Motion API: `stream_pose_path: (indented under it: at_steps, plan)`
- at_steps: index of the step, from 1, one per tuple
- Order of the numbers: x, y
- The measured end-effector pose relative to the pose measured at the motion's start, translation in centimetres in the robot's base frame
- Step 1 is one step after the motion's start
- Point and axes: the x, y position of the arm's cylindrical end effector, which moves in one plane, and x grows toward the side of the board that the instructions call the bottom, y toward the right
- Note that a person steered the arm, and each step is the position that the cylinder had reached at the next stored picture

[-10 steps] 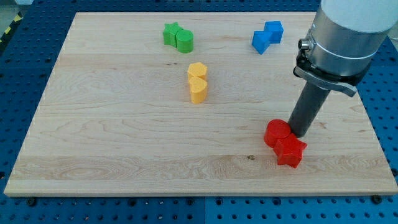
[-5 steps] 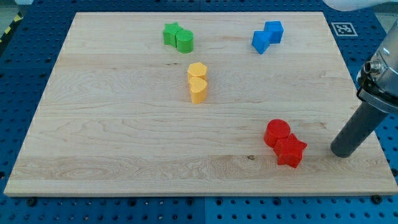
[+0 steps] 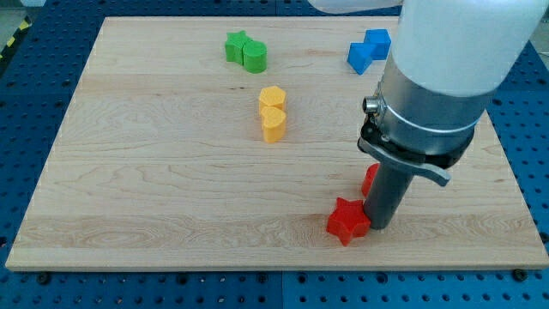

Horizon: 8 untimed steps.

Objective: Push the red star to the bottom center of the board

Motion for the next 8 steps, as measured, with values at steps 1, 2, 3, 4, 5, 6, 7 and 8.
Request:
stream_pose_path:
  at_steps: [1,2,3,4,5,6,7,8]
  plan:
    - [1.3,0.0]
    - [2.1,0.0]
    - [2.1,-0.7]
    - [2.1,-2.7]
    - [2.1,-5.7]
    - [2.1,-8.1]
    - [2.1,-7.8]
    - [2.1,-3.1]
